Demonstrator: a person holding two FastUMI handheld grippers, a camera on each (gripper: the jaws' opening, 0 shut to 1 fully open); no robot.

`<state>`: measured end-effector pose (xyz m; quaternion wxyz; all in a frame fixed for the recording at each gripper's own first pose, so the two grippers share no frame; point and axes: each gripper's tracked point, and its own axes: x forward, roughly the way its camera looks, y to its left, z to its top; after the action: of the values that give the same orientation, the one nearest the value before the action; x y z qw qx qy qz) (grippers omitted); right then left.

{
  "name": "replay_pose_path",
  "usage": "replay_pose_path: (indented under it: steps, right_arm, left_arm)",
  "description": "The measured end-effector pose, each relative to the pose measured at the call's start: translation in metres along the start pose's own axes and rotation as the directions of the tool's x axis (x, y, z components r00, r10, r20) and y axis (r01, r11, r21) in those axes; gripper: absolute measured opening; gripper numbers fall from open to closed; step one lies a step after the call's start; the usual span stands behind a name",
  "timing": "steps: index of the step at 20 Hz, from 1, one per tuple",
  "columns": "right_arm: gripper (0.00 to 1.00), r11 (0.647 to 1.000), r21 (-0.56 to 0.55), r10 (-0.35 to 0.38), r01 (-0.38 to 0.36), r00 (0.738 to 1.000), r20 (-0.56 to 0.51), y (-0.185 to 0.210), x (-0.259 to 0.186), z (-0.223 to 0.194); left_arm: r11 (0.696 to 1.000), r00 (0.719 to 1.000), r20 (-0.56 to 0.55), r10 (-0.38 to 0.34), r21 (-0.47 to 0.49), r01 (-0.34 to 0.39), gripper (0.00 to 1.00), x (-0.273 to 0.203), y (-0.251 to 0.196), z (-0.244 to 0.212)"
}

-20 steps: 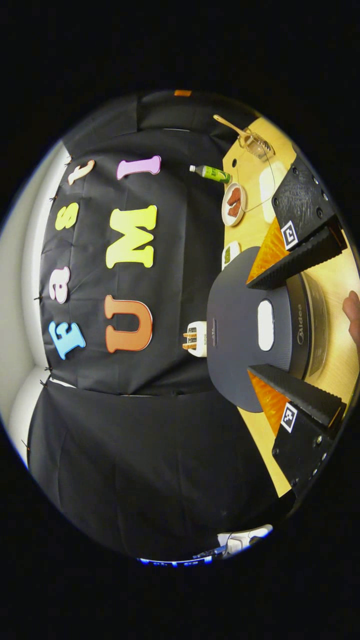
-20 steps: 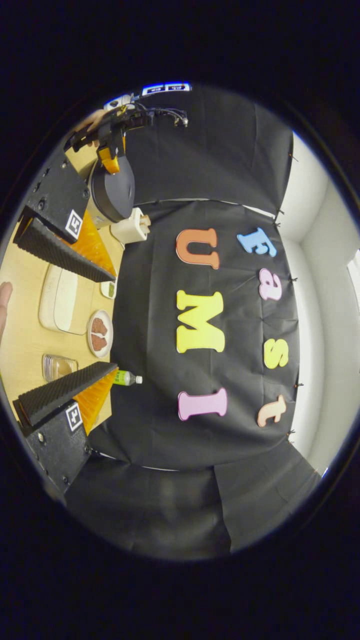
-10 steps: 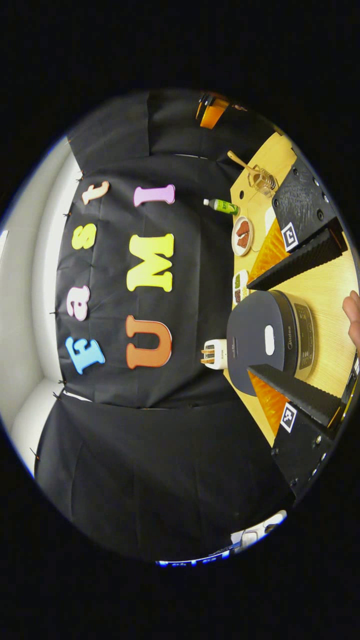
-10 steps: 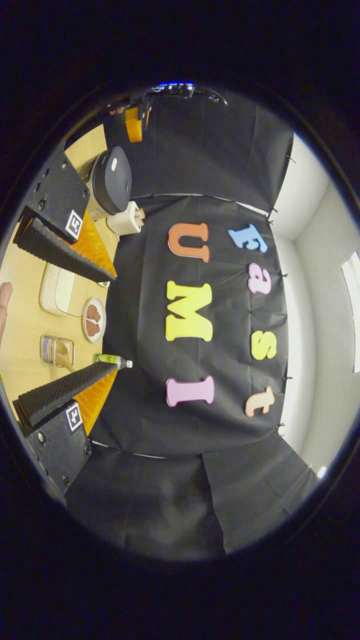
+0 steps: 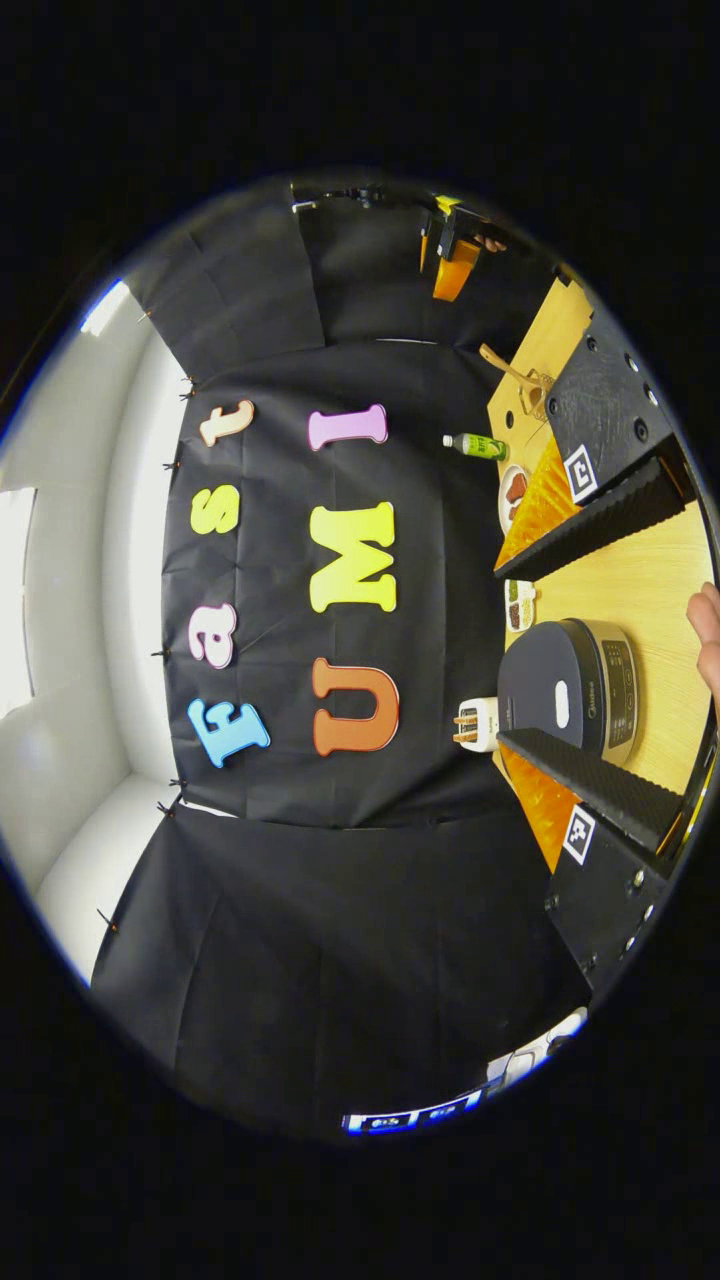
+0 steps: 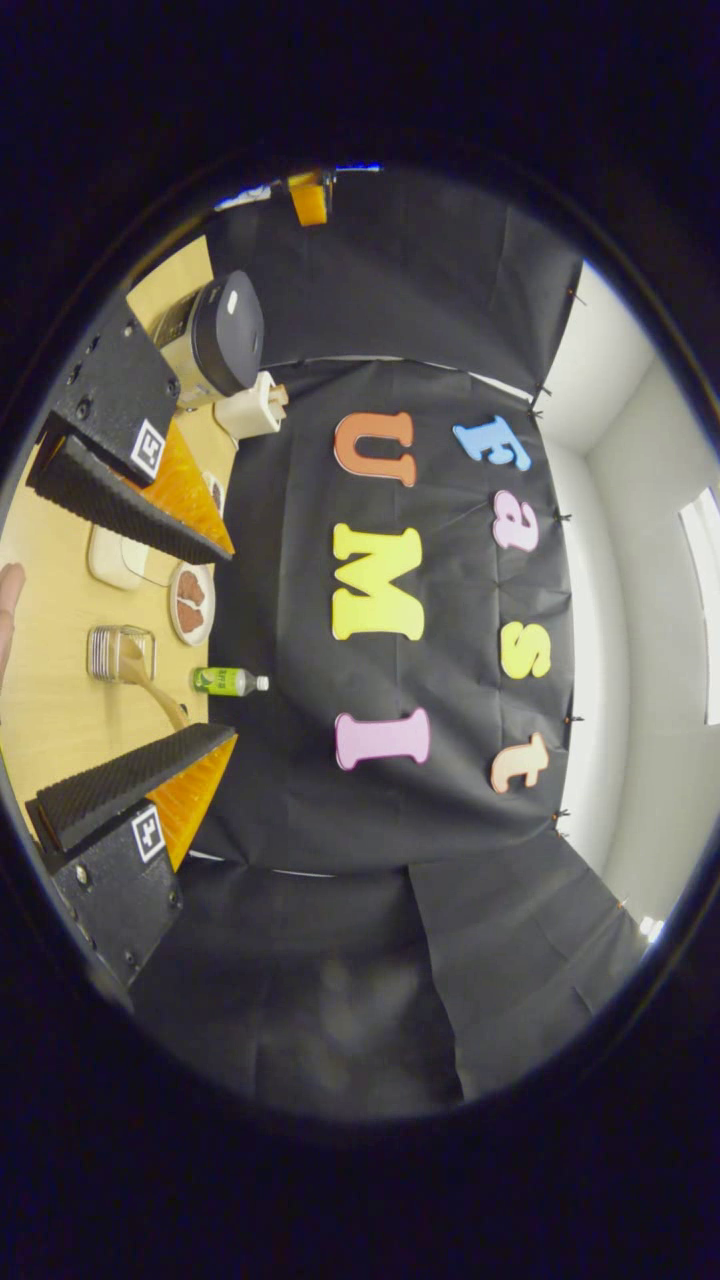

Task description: Close the left gripper, press the button to open the rice cooker; take a wooden spoon from the chopstick holder with the right hand, scoop a spoonful of rice and pour it into the rice cooker, then put the wooden spoon back into the chopstick holder.

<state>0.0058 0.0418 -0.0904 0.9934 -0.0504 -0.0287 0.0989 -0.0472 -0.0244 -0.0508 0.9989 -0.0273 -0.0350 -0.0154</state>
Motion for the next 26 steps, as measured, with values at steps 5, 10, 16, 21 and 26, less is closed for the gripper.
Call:
replay_pose_path:
  steps: [5,10,16,21,26]
  right_arm:
    - [1.00,1.000,-0.027,-0.014,0.014,1.000,0.017,-0.025,0.003,-0.007]
    - [1.00,1.000,-0.021,-0.009,0.008,1.000,-0.021,-0.037,0.013,-0.020]
    - [1.00,0.999,-0.042,0.003,-0.004,1.000,-0.006,-0.034,0.021,-0.013]
    - [1.00,0.999,-0.003,0.044,-0.043,0.999,0.010,-0.023,0.025,-0.012]
    - [1.00,0.998,-0.003,0.061,-0.061,0.997,0.048,-0.027,0.025,-0.009]
  left_arm:
    - [0.999,0.999,-0.030,0.012,0.040,-0.011,0.94,0.013,-0.014,-0.012]
    - [0.999,0.998,-0.064,0.029,0.043,-0.026,0.94,0.027,-0.022,-0.020]
    - [0.997,0.998,-0.046,0.047,0.060,-0.044,0.95,0.032,-0.022,-0.019]
    - [0.998,0.999,-0.032,0.043,0.055,-0.041,0.95,0.035,-0.027,-0.019]
    - [0.996,0.998,-0.011,0.055,0.075,-0.054,0.95,0.041,-0.034,-0.012]
